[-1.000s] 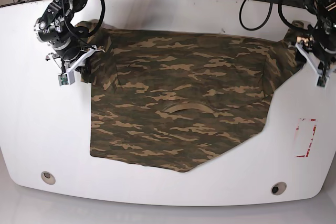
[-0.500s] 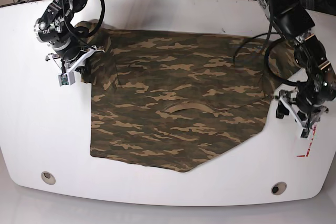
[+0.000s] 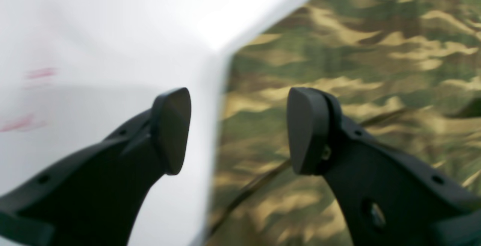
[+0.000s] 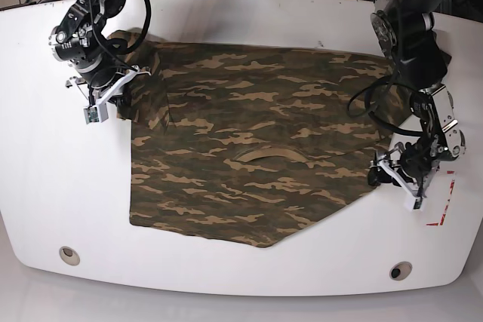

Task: Layout the t-shirt on the table in an organized manner, then fold the t-shirt properly
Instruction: 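Release the left gripper and move it to grasp the shirt's side edge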

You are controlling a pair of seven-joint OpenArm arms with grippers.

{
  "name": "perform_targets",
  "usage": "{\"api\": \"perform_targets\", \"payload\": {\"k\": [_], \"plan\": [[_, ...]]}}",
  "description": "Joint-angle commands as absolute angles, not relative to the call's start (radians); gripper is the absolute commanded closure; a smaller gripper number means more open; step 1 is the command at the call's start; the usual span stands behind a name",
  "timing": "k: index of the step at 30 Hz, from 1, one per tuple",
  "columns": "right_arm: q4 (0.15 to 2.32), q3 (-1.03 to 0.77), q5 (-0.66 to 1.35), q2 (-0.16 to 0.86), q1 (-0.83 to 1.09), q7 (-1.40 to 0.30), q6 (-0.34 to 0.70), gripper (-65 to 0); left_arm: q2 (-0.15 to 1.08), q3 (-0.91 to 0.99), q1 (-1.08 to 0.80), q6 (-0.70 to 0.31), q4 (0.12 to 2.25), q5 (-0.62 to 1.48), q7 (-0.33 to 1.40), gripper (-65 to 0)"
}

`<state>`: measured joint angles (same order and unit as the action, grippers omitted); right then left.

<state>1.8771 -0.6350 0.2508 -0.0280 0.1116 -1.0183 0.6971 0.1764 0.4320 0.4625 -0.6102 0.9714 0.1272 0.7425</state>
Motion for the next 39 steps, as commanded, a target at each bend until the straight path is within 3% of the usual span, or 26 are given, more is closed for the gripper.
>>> {"api": "perform_targets", "payload": {"k": [1, 10, 19, 39], "plan": [[1.896, -0.638, 0.269, -0.018, 0.099, -0.998, 0.698, 0.0, 0.193, 0.432, 0.489, -0.610, 0.918, 0.136, 0.670, -37.9], [1.899, -0.638, 0.269, -0.019, 0.099, -0.998, 0.698, 0.0, 0.220, 0.392, 0.527, -0.607, 0.714, 0.136, 0.532, -37.9], [1.899, -0.639, 0.269, -0.019, 0.102, -0.998, 0.698, 0.0, 0.245, 0.389, 0.535, -0.550, 0.647, 0.136, 0.487, -37.9], [1.899, -0.639, 0.269, -0.022, 0.101, -0.998, 0.698, 0.0, 0.275, 0.397, 0.509, -0.555, 0.928, 0.142, 0.618, -37.9]]}}
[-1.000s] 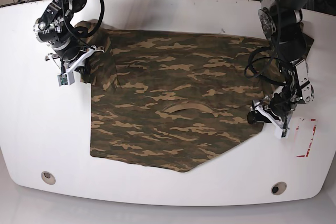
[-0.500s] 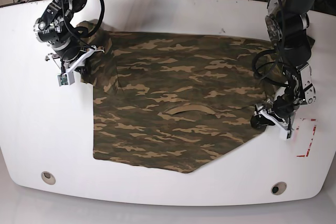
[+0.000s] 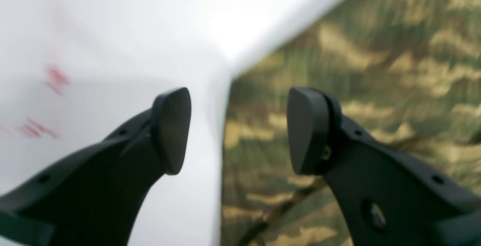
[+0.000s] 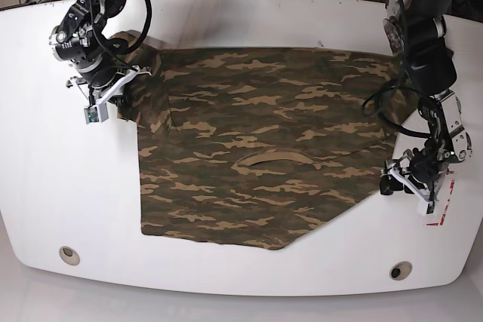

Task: Layout the t-shirt on the table in an organized manner, then fold the t-shirt properly
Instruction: 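Release the left gripper and move it to grasp the shirt's side edge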

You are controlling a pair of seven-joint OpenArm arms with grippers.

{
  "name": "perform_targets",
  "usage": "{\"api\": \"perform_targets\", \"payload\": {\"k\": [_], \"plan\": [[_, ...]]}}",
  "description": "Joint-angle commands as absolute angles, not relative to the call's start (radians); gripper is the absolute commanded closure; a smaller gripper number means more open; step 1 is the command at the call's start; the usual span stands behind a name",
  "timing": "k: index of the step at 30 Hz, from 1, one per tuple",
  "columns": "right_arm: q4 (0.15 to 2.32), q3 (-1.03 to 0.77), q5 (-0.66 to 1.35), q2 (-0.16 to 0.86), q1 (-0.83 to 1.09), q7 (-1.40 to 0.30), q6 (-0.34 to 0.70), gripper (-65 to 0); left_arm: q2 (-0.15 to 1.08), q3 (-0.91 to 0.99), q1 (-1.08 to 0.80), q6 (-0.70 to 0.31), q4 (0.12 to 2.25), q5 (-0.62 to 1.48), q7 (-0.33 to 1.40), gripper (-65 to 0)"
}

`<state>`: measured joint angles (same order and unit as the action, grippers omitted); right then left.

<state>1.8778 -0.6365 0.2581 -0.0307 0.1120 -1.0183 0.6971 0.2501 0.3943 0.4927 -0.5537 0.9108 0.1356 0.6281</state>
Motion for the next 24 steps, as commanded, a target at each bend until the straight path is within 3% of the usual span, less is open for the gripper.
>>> {"api": "perform_targets", "payload": {"k": [1, 24], "plan": [[1.899, -0.639, 0.269, -0.022, 0.101, -0.998, 0.698, 0.0, 0.275, 0.397, 0.509, -0.555, 0.926, 0.142, 0.618, -37.9], [1.902, -0.639, 0.269, -0.021, 0.099, -0.998, 0.698, 0.0, 0.271, 0.390, 0.512, -0.556, 0.733, 0.142, 0.573, -37.9]]}}
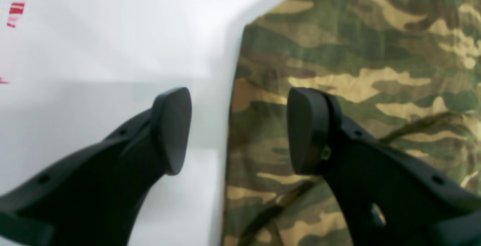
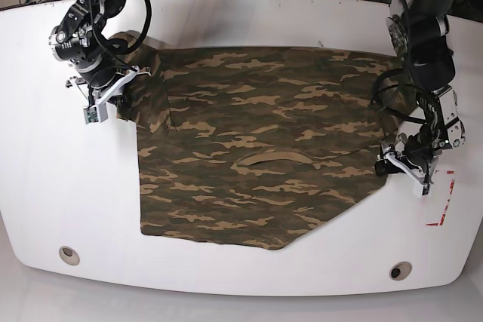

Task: Layout the t-shirt on the table in an organized manner, then fold the t-shirt properly
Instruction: 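Release the left gripper and move it to grasp the shirt's side edge, then lift the shirt with both grippers and swing it up off the table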

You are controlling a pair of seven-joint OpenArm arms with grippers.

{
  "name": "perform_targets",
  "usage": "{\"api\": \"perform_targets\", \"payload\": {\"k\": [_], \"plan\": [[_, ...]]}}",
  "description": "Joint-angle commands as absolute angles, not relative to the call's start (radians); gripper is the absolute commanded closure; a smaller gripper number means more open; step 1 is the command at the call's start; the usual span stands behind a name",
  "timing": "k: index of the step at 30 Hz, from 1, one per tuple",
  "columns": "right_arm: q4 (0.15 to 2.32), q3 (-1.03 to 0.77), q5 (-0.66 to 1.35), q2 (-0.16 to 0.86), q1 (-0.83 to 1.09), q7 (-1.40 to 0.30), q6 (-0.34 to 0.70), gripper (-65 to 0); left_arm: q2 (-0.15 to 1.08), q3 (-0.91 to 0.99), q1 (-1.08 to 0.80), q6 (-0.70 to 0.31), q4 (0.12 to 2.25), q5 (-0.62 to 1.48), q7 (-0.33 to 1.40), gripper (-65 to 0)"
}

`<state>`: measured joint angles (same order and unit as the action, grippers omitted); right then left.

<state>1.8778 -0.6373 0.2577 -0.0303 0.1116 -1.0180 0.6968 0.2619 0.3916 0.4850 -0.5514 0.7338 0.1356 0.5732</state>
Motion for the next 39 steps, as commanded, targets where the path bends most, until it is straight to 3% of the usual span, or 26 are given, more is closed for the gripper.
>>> {"api": "perform_targets", "payload": {"k": [1, 16, 19, 23, 25, 39], "plan": [[1.902, -0.639, 0.269, -0.021, 0.099, -0.998, 0.698, 0.0, 0.269, 0.390, 0.512, -0.556, 0.730, 0.142, 0.573, -37.9], [1.903, -0.639, 0.269, -0.021, 0.099, -0.998, 0.698, 0.0, 0.193, 0.389, 0.512, -0.556, 0.725, 0.137, 0.575, -36.5], [1.903, -0.639, 0.269, -0.021, 0.099, -0.998, 0.698, 0.0, 0.193, 0.389, 0.513, -0.556, 0.725, 0.137, 0.573, -27.2], [1.903, -0.639, 0.269, -0.021, 0.099, -0.998, 0.698, 0.0, 0.193, 0.389, 0.513, -0.549, 0.725, 0.136, 0.573, -6.0], [1.903, -0.639, 0.269, -0.021, 0.099, -0.998, 0.698, 0.0, 0.193, 0.389, 0.513, -0.549, 0.725, 0.136, 0.573, 0.0], [1.986, -0.638, 0.269, -0.022, 0.105, -0.998, 0.698, 0.0, 0.200, 0.397, 0.507, -0.581, 0.817, 0.142, 0.582, 0.0]]}}
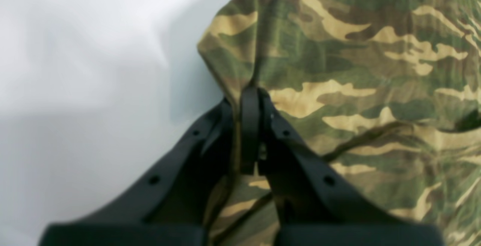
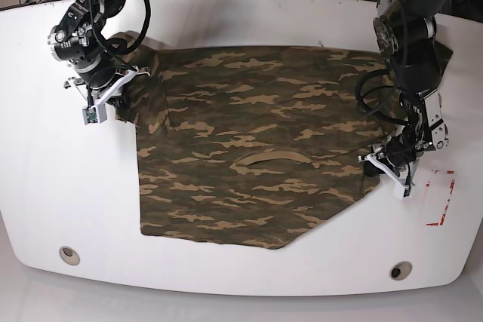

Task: Layout the t-shirt on the table in an organized manner, then fold the t-shirt properly
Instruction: 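Lift the shirt with both grippers and swing it up off the table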

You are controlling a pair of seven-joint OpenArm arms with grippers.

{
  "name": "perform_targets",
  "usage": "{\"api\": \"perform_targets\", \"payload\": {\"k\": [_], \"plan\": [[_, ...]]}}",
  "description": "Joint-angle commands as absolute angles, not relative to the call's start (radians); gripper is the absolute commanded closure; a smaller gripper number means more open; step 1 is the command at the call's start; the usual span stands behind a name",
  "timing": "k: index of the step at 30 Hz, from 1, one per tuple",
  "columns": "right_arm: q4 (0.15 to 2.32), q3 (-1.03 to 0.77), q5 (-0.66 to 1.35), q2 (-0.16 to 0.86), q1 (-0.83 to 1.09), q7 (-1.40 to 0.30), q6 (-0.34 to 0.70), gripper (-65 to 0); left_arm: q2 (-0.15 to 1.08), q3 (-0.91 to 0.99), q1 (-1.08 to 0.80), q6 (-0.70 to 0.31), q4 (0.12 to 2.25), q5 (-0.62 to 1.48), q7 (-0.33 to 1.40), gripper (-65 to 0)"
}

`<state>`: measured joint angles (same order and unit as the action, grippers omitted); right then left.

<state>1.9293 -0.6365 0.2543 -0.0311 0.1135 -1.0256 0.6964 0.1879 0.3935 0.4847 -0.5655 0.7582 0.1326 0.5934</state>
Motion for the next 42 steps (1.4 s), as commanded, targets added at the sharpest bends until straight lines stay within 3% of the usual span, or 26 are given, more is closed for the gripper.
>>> {"api": "perform_targets", "payload": {"k": [1, 23, 42], "plan": [[1.997, -0.638, 0.269, -0.022, 0.105, -0.998, 0.698, 0.0, 0.200, 0.397, 0.503, -0.584, 0.835, 0.142, 0.588, 0.0], [2.011, -0.638, 0.262, 0.005, -0.033, -0.995, 0.698, 0.0, 0.223, 0.435, 0.406, -0.591, 1.311, 0.145, 0.774, 0.0], [1.725, -0.616, 0.262, 0.194, -0.516, -1.000, 0.698, 0.0, 0.228, 0.453, 0.558, -0.588, 1.638, 0.143, 0.941, 0.0]]}}
